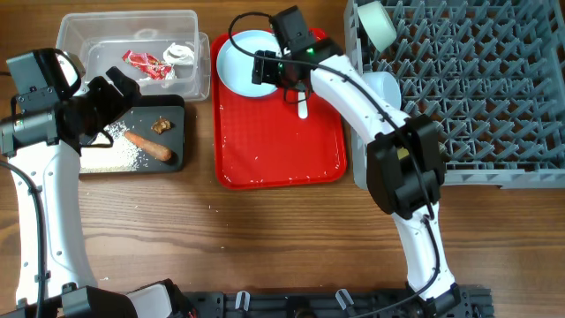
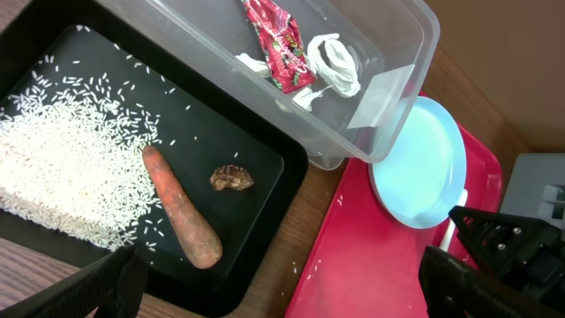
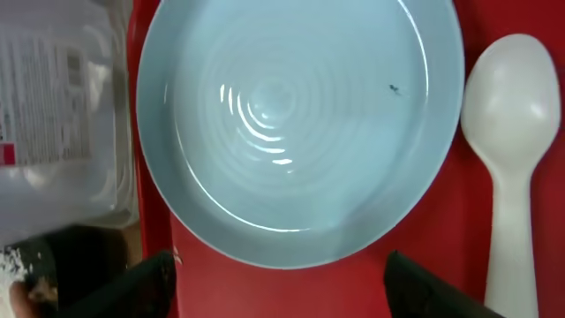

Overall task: Sort waste into correct bins and load items into the dishwasher rack
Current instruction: 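Move the right gripper back to the red tray and grasp the light-blue plate rim, then lift the plate with the right gripper and stand it upright in the rack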

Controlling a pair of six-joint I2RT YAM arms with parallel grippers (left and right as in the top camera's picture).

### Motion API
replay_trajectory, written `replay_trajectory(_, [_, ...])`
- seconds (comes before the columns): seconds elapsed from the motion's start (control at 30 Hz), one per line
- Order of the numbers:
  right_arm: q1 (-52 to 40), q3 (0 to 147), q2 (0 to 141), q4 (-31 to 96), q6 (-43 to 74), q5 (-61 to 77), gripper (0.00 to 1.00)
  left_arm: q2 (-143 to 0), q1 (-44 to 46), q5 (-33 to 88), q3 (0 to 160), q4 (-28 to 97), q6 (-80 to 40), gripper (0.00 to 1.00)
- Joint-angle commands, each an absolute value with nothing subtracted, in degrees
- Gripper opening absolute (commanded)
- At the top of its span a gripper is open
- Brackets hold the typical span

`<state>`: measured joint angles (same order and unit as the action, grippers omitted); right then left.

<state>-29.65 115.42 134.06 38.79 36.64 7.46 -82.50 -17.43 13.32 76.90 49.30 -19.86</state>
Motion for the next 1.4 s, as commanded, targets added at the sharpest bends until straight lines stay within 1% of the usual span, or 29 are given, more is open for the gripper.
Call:
replay_trajectory(0.0, [-30.59,115.02,133.75,37.85,45.56,-2.63,0.67,-82.52,-17.69,13.39,77.28,49.15,-19.97,1.00])
replay_trajectory(0.07, [-30.59,114.98,134.08,37.87,45.63,-4.38,0.62,-82.52,-17.69,13.39,77.28,49.15,-19.97,1.00])
replay_trajectory(0.3, [-30.50,115.00,137.73,38.63,46.76,-4.25,0.57,-82.52,-17.69,13.39,77.28,49.15,-19.97,1.00])
replay_trajectory(0.43, [-30.46,115.00,140.27,38.61,46.89,-4.29,0.52,-82.52,-17.69,13.39,77.28,49.15,-19.97,1.00])
replay_trajectory(0.53, [-30.37,114.98,141.18,38.74,46.92,-4.21,0.44,-82.52,-17.69,13.39,77.28,49.15,-19.97,1.00])
replay_trajectory(0.67, [-30.17,115.00,141.36,39.68,47.57,-4.32,0.29,-82.52,-17.69,13.39,77.28,49.15,-19.97,1.00])
replay_trajectory(0.7, [-29.98,115.00,141.36,40.21,47.57,-4.27,0.27,-82.52,-17.69,13.39,77.28,49.15,-19.97,1.00])
replay_trajectory(0.8, [-29.15,115.00,141.34,42.85,48.01,-3.77,0.16,-82.52,-17.69,13.39,77.28,49.15,-19.97,1.00])
replay_trajectory(0.87, [-28.21,115.09,141.18,44.47,47.90,-1.45,0.06,-82.52,-17.69,13.39,77.28,49.15,-19.97,1.00])
replay_trajectory(0.97, [-26.65,115.18,141.10,46.24,47.33,0.91,0.05,-82.52,-17.69,13.39,77.28,49.15,-19.97,1.00])
replay_trajectory(1.2, [-23.55,116.38,140.16,46.41,35.35,11.79,0.04,-82.52,-17.69,13.39,77.28,49.15,-19.97,1.00])
replay_trajectory(1.37, [-22.57,117.80,130.98,47.70,28.51,8.40,0.04,-82.52,-17.69,13.39,77.28,49.15,-19.97,1.00])
